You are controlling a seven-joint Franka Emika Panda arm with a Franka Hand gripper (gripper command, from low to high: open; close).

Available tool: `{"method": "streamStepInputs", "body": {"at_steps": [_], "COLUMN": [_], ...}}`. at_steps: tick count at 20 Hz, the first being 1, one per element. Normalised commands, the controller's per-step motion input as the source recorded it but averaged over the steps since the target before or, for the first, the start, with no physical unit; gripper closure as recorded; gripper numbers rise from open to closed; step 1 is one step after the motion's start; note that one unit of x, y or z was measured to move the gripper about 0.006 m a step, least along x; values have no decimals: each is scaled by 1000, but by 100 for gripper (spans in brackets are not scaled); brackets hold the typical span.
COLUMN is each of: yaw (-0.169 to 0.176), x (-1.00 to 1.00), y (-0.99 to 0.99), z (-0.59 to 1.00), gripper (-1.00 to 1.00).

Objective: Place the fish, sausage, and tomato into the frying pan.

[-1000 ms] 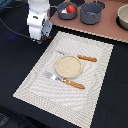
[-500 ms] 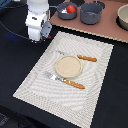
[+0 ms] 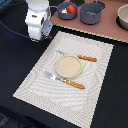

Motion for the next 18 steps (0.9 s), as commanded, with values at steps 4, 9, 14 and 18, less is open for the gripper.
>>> {"method": "streamStepInputs", "body": {"at_steps": [4,9,14,18], "yaw": [49,63,77,118], "x": [270,564,771,671], "y": [439,574,643,689], "z": [1000,1000,981,842], "gripper": [100,100,100,100]}}
